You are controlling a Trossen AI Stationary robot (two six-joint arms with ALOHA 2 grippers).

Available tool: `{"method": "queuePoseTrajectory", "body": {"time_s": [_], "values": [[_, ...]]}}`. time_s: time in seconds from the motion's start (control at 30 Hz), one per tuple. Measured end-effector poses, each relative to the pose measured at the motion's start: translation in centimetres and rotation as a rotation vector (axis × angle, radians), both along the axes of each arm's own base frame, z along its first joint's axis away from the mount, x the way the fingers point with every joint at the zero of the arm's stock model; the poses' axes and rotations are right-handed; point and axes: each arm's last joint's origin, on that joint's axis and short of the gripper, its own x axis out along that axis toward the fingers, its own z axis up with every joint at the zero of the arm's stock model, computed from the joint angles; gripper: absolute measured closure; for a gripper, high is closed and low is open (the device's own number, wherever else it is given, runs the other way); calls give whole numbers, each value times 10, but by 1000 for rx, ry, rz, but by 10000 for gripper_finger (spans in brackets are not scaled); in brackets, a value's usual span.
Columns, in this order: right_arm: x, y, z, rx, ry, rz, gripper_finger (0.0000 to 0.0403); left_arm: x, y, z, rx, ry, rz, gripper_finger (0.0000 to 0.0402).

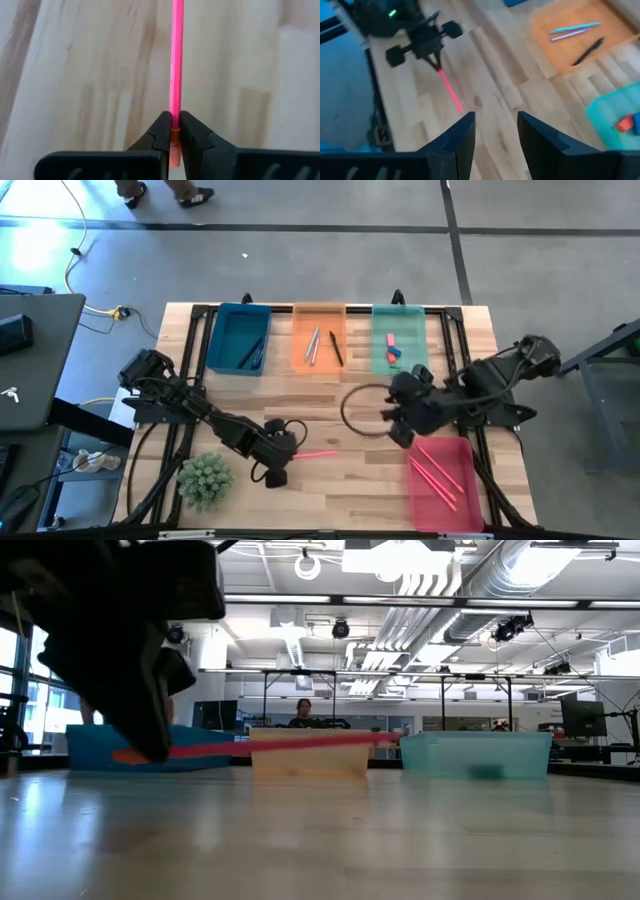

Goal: Sort crayons/erasers/pens/pencils in bins
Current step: Put the pink pencil into the pink bin

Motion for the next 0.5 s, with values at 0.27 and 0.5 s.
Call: {"method": "queuePoseTrajectory", "body": {"time_s": [0.27,0.5], "values": [[-10,36,-7,-7,-7,60,263,16,-4,16,-60,-206,-42,394],[-16,68,-17,-43,-13,108,263,33,-3,33,-129,-416,-99,394]]}}
